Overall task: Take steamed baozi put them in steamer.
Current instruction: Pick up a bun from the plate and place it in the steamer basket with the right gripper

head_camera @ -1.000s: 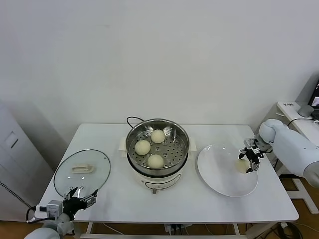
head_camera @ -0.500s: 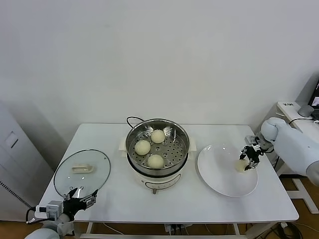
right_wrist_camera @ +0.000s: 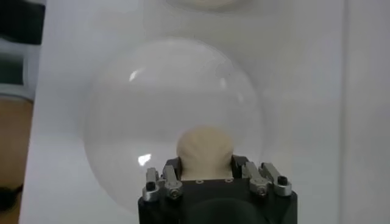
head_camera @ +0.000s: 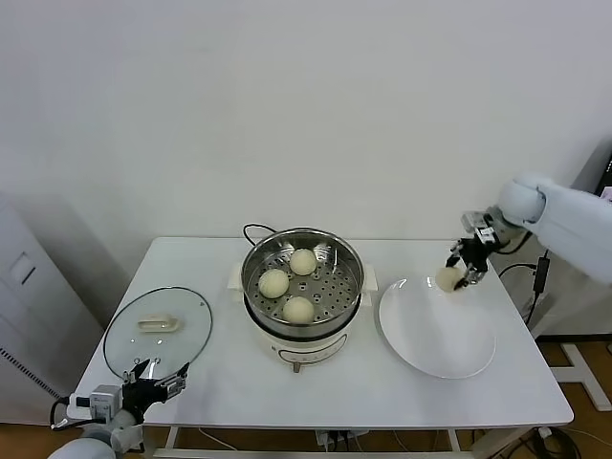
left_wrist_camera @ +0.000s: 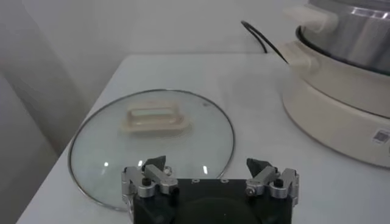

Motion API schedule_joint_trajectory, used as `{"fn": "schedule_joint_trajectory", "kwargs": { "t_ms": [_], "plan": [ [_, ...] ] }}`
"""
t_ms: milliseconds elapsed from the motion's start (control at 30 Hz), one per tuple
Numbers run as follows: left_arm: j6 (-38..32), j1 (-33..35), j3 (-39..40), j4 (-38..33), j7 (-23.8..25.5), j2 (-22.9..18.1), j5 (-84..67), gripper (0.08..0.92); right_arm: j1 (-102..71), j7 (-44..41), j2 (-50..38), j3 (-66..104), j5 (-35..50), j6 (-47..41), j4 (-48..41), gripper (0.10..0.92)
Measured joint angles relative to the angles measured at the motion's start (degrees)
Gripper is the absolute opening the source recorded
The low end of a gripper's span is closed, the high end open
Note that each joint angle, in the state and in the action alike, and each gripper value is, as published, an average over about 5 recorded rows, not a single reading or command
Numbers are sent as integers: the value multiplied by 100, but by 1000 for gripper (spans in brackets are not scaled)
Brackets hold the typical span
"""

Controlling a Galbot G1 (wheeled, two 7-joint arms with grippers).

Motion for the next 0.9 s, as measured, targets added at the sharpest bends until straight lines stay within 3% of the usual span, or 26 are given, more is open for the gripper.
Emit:
{"fn": "schedule_joint_trajectory", "kwargs": {
  "t_ms": [400,900],
  "plan": [
    [9,-9,-1,-24,-5,9,12,823,1152,753,458,-969,1445,-1233,1151,509],
    [13,-19,1,10,-15,-8,28,823,1283,1518,1428,-1174,2702,-2148,1394,509]
  ]
}}
